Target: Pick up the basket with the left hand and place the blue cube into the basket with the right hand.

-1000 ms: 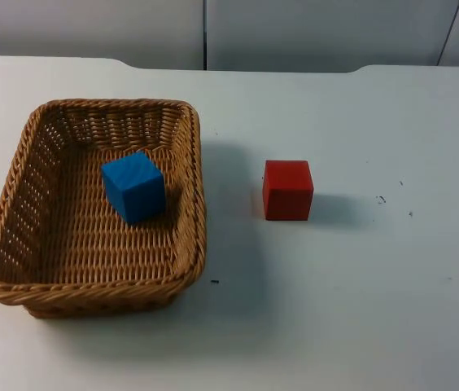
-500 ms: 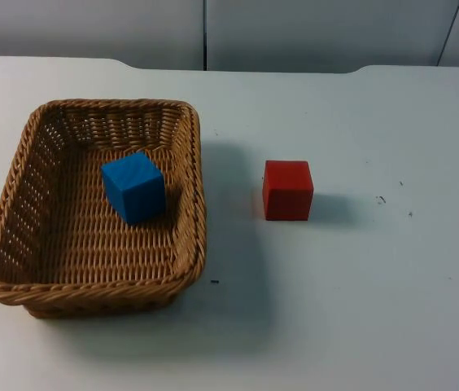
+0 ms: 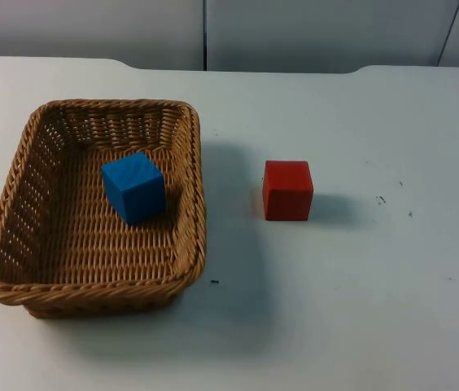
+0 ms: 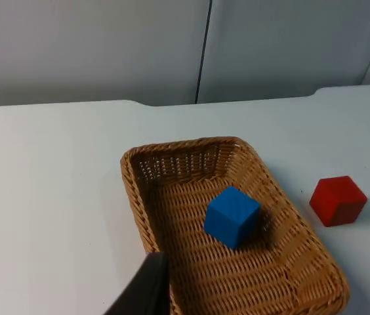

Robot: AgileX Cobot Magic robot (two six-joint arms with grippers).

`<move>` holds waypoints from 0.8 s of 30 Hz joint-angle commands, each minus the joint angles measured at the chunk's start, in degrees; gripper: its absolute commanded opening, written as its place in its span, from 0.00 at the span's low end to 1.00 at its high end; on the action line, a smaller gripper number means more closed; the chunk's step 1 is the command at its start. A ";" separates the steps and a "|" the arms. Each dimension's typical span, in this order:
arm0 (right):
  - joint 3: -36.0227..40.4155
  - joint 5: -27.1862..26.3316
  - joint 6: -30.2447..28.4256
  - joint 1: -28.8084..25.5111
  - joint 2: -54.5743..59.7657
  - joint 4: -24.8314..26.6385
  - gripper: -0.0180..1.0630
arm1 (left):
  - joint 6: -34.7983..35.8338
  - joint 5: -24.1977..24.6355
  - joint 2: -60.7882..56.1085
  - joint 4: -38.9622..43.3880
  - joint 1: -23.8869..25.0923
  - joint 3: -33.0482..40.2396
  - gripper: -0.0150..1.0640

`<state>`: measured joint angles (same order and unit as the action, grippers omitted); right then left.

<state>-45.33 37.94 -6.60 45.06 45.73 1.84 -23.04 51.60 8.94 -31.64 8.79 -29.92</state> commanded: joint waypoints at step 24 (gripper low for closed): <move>12.61 13.16 9.68 0.08 -30.78 -7.82 0.74 | 19.08 12.34 -8.94 21.50 -6.54 -8.18 0.99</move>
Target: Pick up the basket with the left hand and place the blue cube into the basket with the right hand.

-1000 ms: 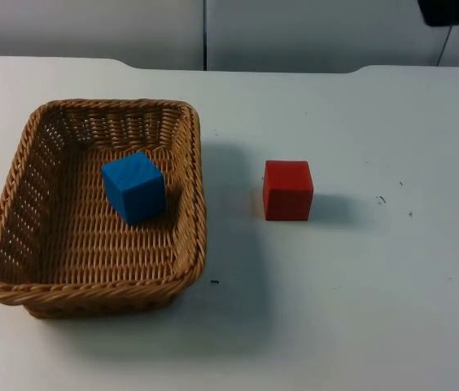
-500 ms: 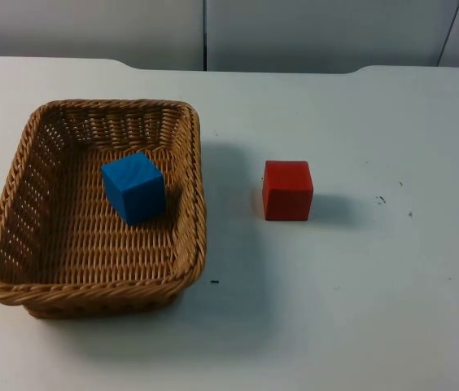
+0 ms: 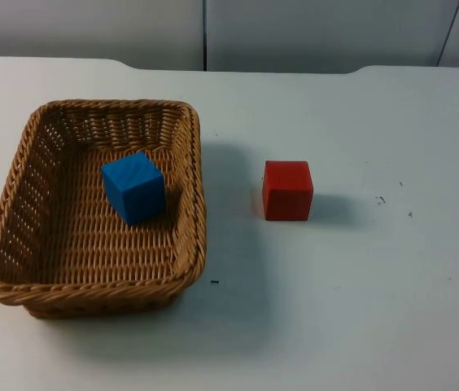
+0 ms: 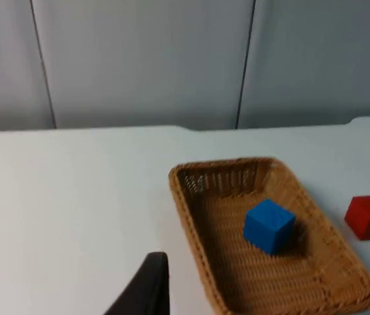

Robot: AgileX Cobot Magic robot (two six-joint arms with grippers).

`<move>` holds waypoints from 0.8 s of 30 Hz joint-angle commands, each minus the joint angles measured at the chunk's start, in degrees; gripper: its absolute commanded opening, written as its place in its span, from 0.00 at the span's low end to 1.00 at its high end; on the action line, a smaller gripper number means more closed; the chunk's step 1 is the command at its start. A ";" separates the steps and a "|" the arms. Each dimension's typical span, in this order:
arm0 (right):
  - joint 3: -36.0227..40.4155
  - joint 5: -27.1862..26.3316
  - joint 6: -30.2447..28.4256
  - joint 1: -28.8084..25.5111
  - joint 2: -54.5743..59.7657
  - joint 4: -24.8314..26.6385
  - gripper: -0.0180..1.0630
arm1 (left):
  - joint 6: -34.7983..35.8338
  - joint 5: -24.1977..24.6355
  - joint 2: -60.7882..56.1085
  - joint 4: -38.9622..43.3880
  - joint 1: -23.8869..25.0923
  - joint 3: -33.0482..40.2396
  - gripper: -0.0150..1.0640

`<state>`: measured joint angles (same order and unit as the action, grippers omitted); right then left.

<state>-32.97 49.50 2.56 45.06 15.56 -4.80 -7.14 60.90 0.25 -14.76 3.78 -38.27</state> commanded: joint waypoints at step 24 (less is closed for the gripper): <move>3.43 11.88 -2.56 0.08 -15.56 2.10 0.74 | 6.19 5.43 -0.25 10.70 -2.26 1.02 0.99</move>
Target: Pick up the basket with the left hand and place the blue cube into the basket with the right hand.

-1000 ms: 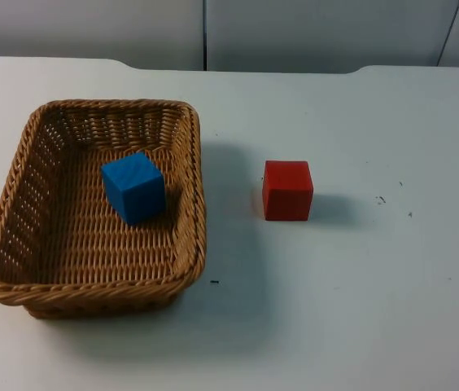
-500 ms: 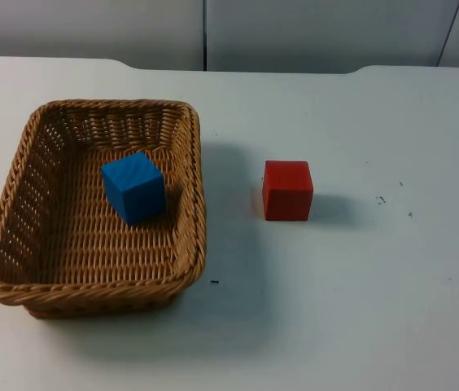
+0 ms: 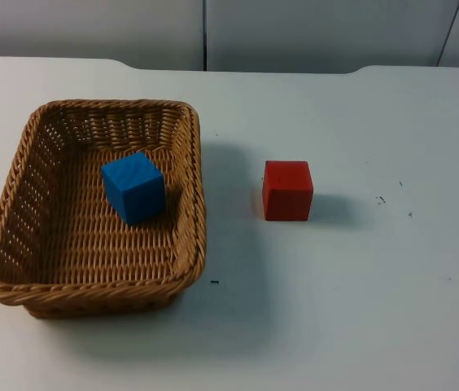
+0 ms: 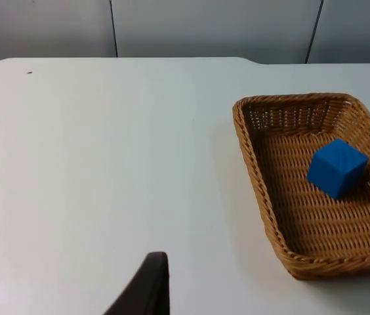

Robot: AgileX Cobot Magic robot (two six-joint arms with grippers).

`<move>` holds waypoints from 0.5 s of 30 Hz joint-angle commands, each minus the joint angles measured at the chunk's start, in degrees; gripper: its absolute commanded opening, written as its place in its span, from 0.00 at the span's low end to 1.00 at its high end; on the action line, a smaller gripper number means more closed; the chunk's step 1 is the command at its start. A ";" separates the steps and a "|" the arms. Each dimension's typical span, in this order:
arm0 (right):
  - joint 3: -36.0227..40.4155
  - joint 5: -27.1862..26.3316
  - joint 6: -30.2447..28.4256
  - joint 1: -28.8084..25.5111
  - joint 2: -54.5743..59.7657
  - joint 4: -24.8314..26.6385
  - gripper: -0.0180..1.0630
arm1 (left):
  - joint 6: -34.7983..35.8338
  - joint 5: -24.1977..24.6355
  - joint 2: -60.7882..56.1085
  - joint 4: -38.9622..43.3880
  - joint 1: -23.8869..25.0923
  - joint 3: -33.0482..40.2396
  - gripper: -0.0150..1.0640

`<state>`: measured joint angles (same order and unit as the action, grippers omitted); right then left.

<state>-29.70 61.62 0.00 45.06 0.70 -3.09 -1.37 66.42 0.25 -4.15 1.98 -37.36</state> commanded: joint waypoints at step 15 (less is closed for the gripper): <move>0.52 0.17 1.12 0.07 -0.70 0.12 0.74 | 1.37 -4.74 -0.25 -0.14 -0.20 8.14 0.99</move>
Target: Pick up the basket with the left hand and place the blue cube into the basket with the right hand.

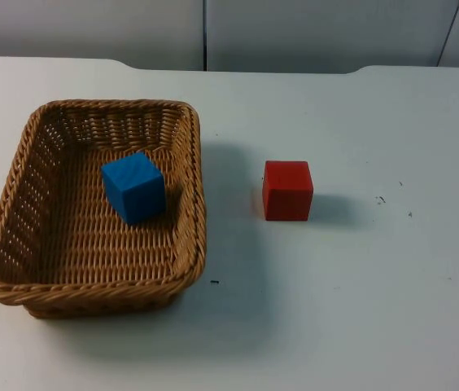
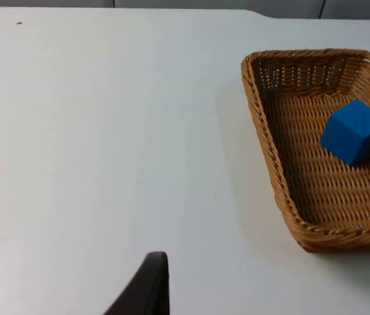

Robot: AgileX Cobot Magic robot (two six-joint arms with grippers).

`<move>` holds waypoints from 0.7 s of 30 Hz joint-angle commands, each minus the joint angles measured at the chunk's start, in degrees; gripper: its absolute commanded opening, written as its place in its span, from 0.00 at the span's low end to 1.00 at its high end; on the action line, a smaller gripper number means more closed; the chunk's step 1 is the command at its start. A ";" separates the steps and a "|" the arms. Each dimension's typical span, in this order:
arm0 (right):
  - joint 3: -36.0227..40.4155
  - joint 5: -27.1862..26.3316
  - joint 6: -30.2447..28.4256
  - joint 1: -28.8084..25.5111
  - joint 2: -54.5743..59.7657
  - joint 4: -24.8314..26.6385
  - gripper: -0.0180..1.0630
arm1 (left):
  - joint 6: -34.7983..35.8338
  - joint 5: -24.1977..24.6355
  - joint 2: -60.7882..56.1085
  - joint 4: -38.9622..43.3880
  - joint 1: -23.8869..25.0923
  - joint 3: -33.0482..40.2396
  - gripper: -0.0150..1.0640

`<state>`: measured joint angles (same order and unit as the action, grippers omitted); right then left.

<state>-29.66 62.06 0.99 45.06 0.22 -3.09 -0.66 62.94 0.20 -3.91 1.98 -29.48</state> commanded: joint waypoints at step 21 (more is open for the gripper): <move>0.48 -0.27 0.13 0.07 -0.22 0.13 0.99 | 0.66 -1.26 -0.20 -0.41 -0.20 0.26 0.99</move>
<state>-29.66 62.06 0.99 45.06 0.22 -3.09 0.00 62.26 0.20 -3.91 1.98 -29.48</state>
